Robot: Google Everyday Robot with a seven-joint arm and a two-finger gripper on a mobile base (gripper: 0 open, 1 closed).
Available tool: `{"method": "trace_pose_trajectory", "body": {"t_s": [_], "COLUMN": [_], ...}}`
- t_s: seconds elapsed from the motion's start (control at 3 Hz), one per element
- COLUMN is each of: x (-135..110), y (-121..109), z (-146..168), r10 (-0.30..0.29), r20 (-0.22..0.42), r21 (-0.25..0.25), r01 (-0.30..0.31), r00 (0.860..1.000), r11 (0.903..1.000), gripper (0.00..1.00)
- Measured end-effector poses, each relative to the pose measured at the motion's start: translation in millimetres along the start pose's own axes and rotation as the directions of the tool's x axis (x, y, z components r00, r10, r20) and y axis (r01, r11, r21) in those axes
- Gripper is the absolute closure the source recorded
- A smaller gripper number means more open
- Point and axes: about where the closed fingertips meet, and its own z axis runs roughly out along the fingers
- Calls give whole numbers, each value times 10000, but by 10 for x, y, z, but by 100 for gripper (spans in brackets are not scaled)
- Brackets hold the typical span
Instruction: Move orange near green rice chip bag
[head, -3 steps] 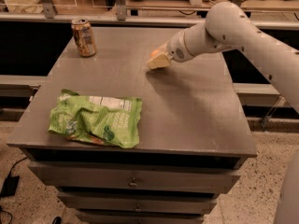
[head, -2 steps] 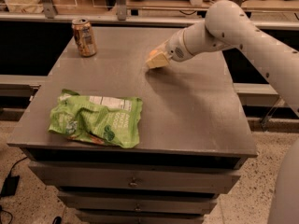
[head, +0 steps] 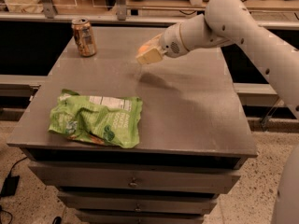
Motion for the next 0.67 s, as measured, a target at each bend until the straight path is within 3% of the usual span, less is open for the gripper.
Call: {"method": "trace_pose_trajectory", "body": {"t_s": [0.33,0.67], "x": [-158,-47], "y": [447,763], "z": [-39,-82], "r10": [-781,-1186], "r20": [-245,-714], "r21": [-597,-1071], "r01": [765,1106], "r00": [9966,9904], "r11": [9953,9881], "gripper": [100,100]}}
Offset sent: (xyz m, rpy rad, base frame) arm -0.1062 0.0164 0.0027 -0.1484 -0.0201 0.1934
